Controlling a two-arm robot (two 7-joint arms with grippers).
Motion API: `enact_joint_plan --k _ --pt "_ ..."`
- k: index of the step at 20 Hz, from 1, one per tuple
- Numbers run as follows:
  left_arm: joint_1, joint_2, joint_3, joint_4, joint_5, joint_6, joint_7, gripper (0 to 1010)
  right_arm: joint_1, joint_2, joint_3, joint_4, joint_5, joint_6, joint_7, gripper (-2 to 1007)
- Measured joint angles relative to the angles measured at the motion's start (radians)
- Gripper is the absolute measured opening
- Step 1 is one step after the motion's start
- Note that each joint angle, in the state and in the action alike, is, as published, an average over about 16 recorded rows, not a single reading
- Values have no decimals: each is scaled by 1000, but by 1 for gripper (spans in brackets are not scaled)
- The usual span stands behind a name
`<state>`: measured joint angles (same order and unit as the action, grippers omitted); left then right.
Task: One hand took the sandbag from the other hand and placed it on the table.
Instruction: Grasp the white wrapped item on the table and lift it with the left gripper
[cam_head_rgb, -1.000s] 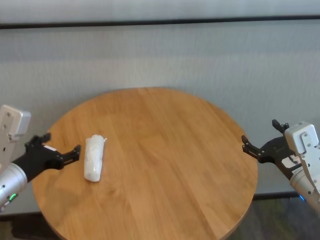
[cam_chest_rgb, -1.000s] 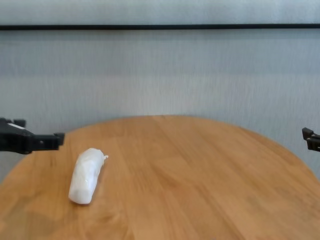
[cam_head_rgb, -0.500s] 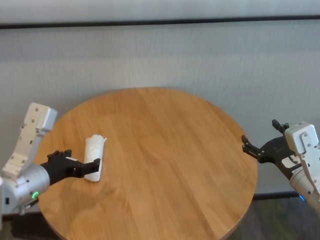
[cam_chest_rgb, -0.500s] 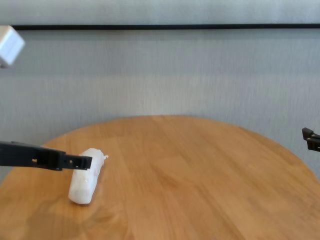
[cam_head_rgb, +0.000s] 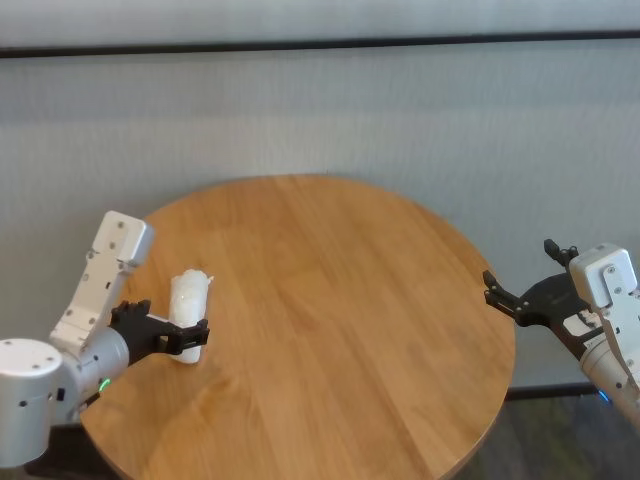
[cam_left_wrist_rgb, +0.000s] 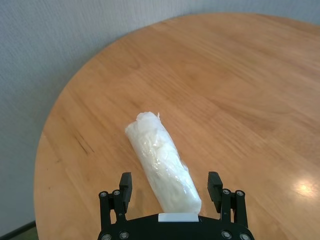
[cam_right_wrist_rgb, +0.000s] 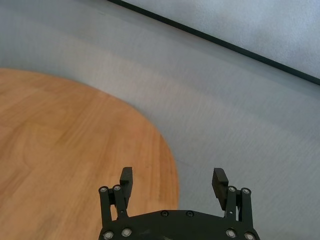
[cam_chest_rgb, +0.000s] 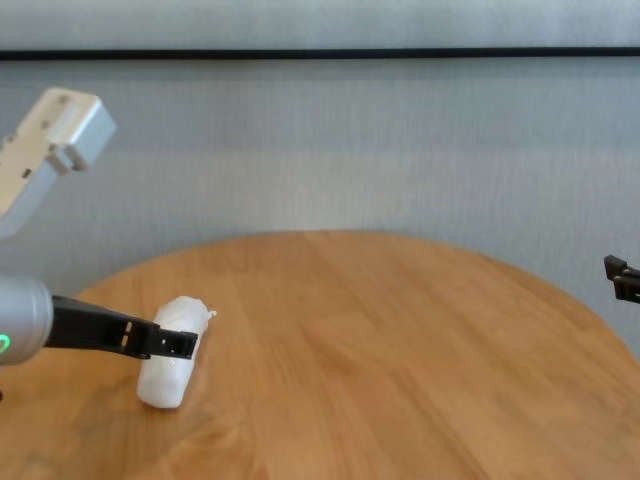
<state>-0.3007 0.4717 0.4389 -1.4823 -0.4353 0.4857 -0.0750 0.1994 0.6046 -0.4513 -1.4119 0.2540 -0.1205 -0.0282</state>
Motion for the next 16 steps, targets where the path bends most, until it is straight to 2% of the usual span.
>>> enact_joint_plan --k 7,16 --pt "-49 -40 27 75 55 17 15 1001 0 0 0 0 0 0 0 1002" --pt "-89 -69 40 139 86 49 2 1001 0 0 0 0 0 0 0 1002"
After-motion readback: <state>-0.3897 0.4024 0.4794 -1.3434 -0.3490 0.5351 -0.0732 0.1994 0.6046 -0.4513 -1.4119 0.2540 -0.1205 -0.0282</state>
